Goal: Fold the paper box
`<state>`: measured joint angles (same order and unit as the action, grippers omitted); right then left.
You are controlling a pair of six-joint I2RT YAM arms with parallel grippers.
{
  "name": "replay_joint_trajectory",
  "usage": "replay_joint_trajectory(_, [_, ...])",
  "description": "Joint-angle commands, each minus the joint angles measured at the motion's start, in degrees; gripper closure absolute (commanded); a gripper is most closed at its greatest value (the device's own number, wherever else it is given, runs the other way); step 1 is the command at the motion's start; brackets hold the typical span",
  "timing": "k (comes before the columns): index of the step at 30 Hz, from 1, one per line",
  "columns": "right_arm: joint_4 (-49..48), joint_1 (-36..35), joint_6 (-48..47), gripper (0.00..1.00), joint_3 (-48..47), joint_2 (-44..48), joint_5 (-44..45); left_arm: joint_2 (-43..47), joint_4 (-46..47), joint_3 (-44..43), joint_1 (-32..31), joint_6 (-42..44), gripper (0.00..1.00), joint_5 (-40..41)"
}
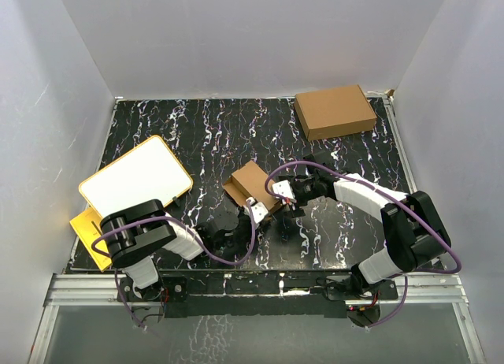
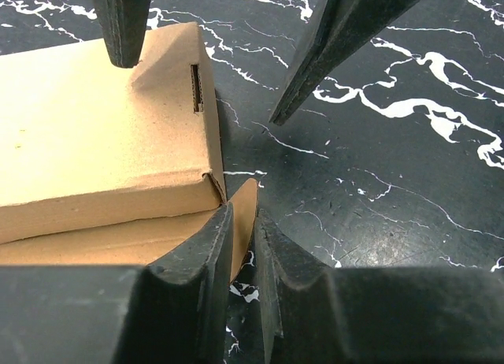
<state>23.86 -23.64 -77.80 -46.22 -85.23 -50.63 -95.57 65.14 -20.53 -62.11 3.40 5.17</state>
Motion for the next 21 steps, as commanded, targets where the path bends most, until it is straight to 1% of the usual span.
replay_joint_trajectory(1, [-2.92, -0.3, -0.01, 0.25, -0.15, -0.1, -1.59, -0.38, 1.39, -1.31, -0.3, -0.67, 0.86, 0.66])
replay_joint_trajectory(6, [-3.08, -0.35, 0.56, 0.25, -0.22, -0.26, -1.49, -0.41, 1.63, -1.09, -0.3, -0.85, 0.96, 0.67])
replay_joint_trajectory(9, [-3.61, -0.35, 1.42, 0.26, -0.28, -0.33, -1.04, -0.4, 1.84, -0.85, -0.3, -0.96, 1.0, 0.66])
replay_joint_trajectory(15, [-4.69, -0.34, 4.96, 0.26, -0.91, -0.38, -0.93, -0.35, 1.92, -0.65, -0.3, -1.03, 1.0, 0.59])
replay_joint_trajectory(18, [-4.37, -0.26, 7.76, 0.26, -1.92, -0.08, -3.15, -0.32, 1.76, -0.65, -0.31, -1.1, 1.0, 0.56])
replay_joint_trajectory(21, [-4.62, 0.56, 12.78, 0.26, -3.19, 0.15, -7.1, -0.23, 1.48, -0.72, -0.29, -1.04, 1.0, 0.69])
